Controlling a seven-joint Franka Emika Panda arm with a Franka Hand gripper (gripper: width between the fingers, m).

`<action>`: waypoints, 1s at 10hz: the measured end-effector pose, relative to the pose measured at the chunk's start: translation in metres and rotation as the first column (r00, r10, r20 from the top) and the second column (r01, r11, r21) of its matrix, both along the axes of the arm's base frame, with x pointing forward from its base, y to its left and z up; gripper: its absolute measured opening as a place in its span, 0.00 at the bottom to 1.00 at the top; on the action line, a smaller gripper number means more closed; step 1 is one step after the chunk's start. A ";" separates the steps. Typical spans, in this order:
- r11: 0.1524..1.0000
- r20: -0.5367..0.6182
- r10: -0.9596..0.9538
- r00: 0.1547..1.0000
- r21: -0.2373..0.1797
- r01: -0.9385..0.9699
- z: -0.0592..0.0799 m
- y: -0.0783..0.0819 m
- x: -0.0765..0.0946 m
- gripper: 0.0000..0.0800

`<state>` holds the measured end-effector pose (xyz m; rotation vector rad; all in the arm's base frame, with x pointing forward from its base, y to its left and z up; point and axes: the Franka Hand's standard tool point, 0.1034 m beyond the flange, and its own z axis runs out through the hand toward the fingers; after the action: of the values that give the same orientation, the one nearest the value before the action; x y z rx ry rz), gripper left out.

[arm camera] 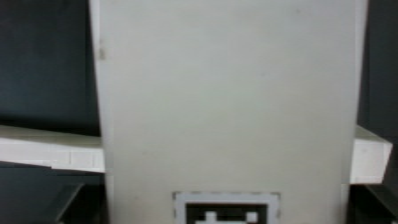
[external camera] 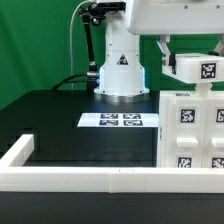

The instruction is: Assemble cabinet

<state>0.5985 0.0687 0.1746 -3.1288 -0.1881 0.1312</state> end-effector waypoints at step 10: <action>1.000 0.019 -0.015 1.000 0.002 0.015 0.001 0.020 0.007 0.70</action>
Offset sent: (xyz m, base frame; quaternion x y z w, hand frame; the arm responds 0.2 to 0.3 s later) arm 0.0000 0.0000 0.0000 0.0000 0.0000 0.0000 1.0000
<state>0.6054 0.0883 0.1751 -3.1303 -0.1641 0.1019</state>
